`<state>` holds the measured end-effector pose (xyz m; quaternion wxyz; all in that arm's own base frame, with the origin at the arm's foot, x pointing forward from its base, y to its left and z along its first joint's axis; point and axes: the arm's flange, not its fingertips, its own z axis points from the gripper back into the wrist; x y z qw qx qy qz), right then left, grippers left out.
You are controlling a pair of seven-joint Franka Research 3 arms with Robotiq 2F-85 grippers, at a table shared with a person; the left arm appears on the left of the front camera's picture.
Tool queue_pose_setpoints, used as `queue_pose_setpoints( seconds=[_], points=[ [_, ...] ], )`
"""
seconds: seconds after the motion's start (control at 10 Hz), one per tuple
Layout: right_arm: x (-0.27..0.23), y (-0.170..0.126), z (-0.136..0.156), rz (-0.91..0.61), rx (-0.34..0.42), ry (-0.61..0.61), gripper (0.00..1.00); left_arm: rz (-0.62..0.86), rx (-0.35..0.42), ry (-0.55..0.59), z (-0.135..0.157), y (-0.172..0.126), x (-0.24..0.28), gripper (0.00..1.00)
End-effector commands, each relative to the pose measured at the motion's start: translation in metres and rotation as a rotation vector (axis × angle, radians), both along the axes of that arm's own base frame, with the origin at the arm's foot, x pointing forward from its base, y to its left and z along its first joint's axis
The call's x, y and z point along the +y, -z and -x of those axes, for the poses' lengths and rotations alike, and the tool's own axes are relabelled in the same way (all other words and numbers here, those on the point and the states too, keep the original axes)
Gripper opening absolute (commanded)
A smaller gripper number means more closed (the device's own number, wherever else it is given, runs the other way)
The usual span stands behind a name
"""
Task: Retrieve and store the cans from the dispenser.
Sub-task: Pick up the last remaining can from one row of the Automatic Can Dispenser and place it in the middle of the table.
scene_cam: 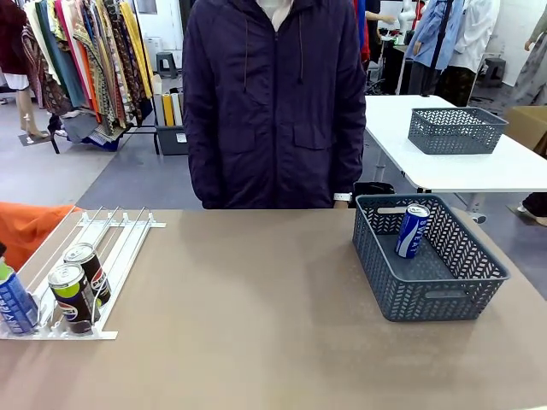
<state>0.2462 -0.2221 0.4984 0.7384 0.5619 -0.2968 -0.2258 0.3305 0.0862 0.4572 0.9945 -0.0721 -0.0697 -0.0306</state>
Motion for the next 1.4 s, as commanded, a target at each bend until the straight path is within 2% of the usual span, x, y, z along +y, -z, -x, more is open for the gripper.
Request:
queue_pose_setpoints(
  seconds=[0.0,0.1,0.4,0.7,1.1,1.2,1.3],
  points=[
    [0.0,-0.001,-0.002,-0.005,-0.04,0.003,1.0,0.002,-0.055,-0.031,0.0,0.026,-0.011,1.0],
    [0.0,-0.001,-0.002,-0.005,-0.04,0.003,1.0,-0.034,-0.082,-0.048,-0.004,0.034,-0.013,1.0],
    [0.0,-0.001,-0.002,-0.005,-0.04,0.003,1.0,-0.036,0.005,-0.045,-0.017,0.055,-0.017,1.0],
    [0.0,-0.001,-0.002,-0.005,-0.04,0.003,1.0,-0.037,0.053,-0.039,-0.018,0.061,-0.018,1.0],
    [0.0,-0.001,-0.002,-0.005,-0.04,0.003,1.0,-0.054,0.055,-0.044,-0.018,0.06,-0.018,1.0],
    [0.0,-0.001,-0.002,-0.005,-0.04,0.003,1.0,-0.059,0.053,-0.046,-0.018,0.06,-0.018,0.55],
    [0.0,-0.001,-0.002,-0.005,-0.04,0.003,1.0,-0.061,0.056,-0.045,-0.019,0.06,-0.019,0.0]
  ],
)
